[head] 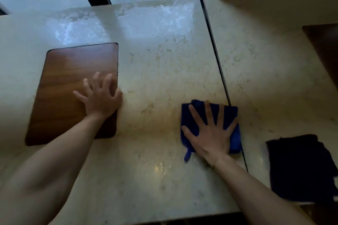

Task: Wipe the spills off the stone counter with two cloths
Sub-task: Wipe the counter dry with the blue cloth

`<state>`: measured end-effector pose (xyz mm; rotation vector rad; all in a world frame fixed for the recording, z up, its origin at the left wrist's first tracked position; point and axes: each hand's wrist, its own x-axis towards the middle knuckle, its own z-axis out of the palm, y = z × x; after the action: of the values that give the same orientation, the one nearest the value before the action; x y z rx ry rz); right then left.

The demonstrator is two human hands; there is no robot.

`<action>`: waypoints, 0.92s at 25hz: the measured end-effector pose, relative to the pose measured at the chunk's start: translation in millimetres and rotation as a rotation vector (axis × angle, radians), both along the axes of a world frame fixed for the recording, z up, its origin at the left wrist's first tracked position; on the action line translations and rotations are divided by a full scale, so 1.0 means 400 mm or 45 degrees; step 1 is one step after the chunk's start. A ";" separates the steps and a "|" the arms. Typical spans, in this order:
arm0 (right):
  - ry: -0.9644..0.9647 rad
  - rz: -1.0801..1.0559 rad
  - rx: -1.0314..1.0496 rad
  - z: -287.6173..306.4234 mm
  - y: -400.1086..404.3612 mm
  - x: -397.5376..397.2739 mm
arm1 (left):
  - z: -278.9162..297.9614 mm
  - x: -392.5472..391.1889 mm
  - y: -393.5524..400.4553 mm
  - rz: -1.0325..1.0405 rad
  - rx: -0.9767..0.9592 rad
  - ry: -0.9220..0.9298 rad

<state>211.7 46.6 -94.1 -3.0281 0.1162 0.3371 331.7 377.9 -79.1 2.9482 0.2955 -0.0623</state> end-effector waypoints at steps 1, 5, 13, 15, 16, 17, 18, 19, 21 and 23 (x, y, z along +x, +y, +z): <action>-0.038 0.025 0.015 -0.003 0.003 0.062 | 0.005 0.040 0.022 0.034 -0.004 0.013; -0.214 0.016 0.022 -0.009 0.026 0.339 | -0.002 0.138 0.068 0.101 -0.034 0.114; -0.072 0.007 0.019 0.001 0.065 1.020 | -0.035 0.147 0.068 0.115 -0.018 0.149; -0.055 -0.013 0.021 0.005 0.085 1.175 | -0.047 0.150 0.071 0.117 -0.007 0.155; -0.047 -0.013 0.018 0.008 0.094 1.235 | -0.052 0.148 0.073 0.113 0.008 0.152; -0.045 -0.013 0.022 0.012 0.102 1.285 | -0.056 0.145 0.077 0.114 0.017 0.148; -0.048 -0.008 0.028 0.012 0.115 1.325 | -0.060 0.143 0.085 0.121 0.022 0.143; -0.054 -0.005 0.026 0.013 0.115 1.350 | -0.060 0.142 0.082 0.126 0.025 0.136; -0.061 0.010 0.021 0.011 0.117 1.366 | -0.060 0.139 0.074 0.116 0.038 0.118; -0.051 0.053 0.020 0.017 0.124 1.344 | -0.057 0.134 0.071 0.107 0.038 0.108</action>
<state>749.4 96.2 -87.5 -3.0232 0.0475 0.2790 385.4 406.3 -102.1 2.9634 0.4359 -0.1729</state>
